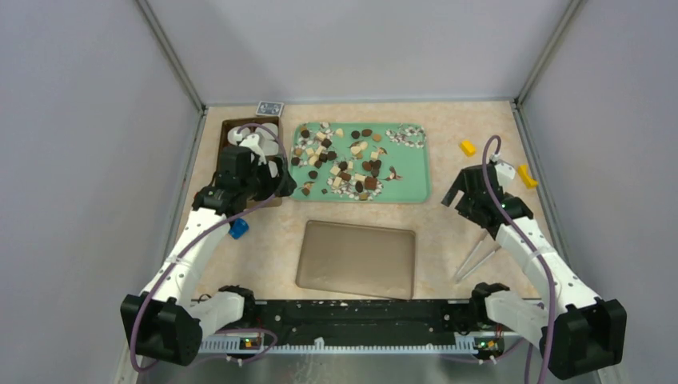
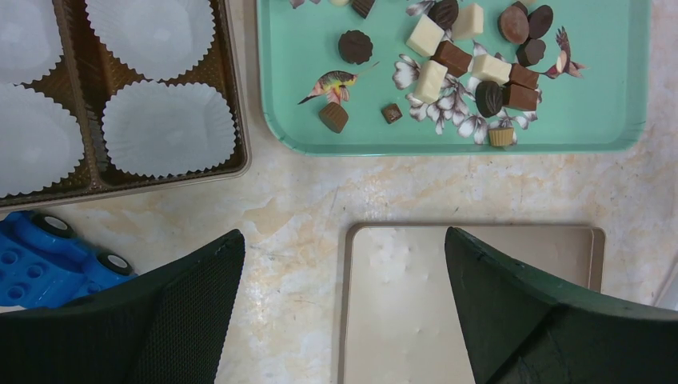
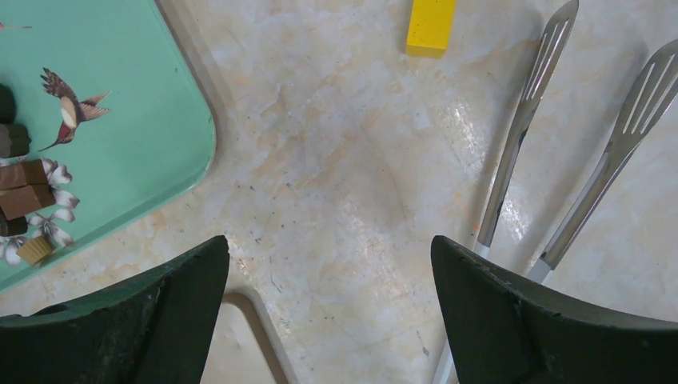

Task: Pack the chocolate

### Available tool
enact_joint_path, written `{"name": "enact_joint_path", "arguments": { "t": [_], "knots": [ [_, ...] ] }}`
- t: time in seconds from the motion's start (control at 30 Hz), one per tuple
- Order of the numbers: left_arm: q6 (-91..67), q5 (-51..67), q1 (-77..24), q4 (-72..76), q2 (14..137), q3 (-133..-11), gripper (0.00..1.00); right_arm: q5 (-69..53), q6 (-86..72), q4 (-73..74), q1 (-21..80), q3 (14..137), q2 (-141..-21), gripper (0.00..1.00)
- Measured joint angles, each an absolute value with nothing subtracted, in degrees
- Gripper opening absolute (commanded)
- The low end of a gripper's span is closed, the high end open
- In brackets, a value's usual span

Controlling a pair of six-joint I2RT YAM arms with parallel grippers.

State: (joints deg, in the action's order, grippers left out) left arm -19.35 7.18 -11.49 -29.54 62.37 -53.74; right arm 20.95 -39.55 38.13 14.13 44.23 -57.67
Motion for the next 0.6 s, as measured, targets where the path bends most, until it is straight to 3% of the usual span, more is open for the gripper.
{"name": "enact_joint_path", "arguments": {
  "t": [0.4, 0.6],
  "knots": [
    [-18.22, 14.15, -11.92, -26.92, 62.39, -50.78, 0.99, 22.22, -41.95, 40.18, 14.13, 43.51, -53.52, 0.95],
    [-16.08, 18.85, -17.12, -26.96, 62.52, -49.43, 0.99, 23.73, -46.00, 44.56, 10.63, 43.46, -53.49, 0.83]
  ]
}}
